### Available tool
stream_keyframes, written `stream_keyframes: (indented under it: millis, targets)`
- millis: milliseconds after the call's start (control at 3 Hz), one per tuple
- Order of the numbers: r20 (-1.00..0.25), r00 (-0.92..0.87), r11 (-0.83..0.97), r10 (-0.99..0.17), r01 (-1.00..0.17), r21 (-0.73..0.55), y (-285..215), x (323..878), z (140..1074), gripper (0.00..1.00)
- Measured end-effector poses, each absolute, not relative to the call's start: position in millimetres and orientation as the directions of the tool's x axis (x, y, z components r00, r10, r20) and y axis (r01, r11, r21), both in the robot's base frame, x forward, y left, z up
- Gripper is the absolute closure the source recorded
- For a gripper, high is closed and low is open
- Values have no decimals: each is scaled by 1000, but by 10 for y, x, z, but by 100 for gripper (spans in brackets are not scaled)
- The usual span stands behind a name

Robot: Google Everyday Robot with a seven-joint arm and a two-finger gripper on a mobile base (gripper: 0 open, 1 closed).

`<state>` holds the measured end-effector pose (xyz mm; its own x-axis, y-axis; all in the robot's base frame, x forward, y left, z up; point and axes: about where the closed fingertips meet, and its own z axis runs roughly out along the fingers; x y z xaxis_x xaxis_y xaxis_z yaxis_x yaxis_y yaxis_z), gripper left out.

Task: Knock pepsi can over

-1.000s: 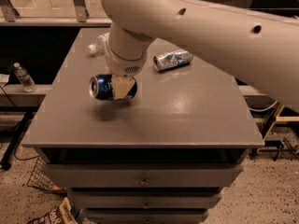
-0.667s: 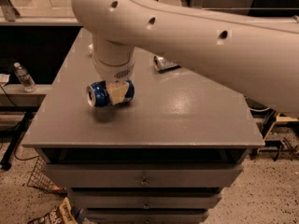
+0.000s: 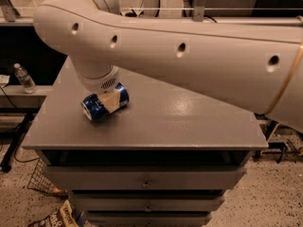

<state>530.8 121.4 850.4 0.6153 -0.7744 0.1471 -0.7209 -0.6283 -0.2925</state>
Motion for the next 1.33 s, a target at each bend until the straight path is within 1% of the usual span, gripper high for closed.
stream_keyframes:
  millis: [333,667,1333]
  targets:
    - [151,618,-632,-772,-719,-289,1221,5301,8500,83]
    - [152,618,-632,-771,-719,-289,1215,5297,8498,52]
    - [153,618,-633,-771,-719,-289,1206,5293,8495,5]
